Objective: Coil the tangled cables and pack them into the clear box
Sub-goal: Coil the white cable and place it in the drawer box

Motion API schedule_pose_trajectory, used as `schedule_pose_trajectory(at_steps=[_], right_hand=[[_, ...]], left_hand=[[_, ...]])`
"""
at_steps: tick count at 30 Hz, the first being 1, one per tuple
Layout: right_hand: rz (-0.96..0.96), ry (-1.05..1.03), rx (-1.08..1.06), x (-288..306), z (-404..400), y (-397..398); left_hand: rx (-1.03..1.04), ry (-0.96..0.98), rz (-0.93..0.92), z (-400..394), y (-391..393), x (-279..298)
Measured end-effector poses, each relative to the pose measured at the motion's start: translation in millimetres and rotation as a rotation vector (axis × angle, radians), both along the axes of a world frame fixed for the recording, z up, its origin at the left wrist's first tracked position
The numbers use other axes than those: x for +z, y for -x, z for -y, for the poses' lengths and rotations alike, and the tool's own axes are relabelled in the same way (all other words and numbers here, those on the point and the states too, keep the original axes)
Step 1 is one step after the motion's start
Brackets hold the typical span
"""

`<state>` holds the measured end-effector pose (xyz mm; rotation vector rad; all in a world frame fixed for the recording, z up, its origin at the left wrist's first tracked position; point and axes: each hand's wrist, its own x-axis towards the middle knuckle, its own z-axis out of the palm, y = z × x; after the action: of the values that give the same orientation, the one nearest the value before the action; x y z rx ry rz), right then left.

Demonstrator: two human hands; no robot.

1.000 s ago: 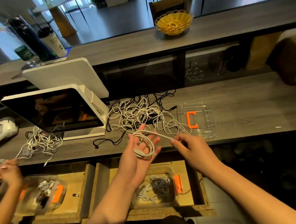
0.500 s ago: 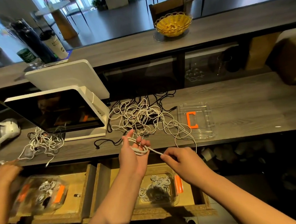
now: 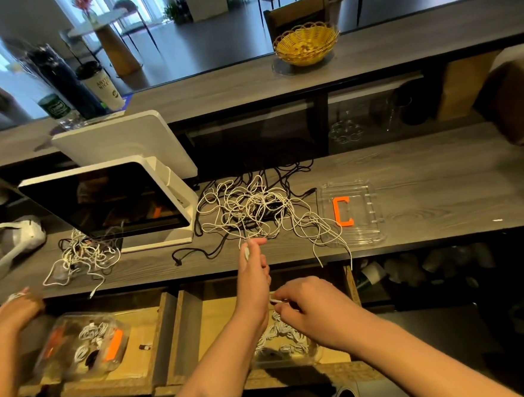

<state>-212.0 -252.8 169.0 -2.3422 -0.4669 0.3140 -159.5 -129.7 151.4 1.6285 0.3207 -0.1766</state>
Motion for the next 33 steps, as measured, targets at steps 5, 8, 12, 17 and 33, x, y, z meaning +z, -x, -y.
schedule_pose_trajectory(at_steps=[5, 8, 12, 17, 33], right_hand=[[-0.029, -0.061, 0.023, 10.4, 10.2, -3.2], [0.03, -0.132, -0.062, 9.5, 17.7, -6.8], [0.085, -0.167, -0.176, 9.5, 25.5, -14.5], [0.07, -0.224, -0.235, 6.6, 31.6, -24.1], [-0.005, -0.168, -0.35, 4.6, 32.7, -24.5]], left_hand=[[-0.341, -0.064, -0.194, 1.1, 8.1, 5.1], [-0.431, -0.01, -0.343, 0.1, 13.6, 11.4], [-0.449, 0.137, -0.474, -3.1, 12.3, 15.3], [-0.585, 0.277, -0.58, -15.1, 9.2, 11.2], [-1.253, -0.312, -0.337, -47.7, 6.8, 29.2]])
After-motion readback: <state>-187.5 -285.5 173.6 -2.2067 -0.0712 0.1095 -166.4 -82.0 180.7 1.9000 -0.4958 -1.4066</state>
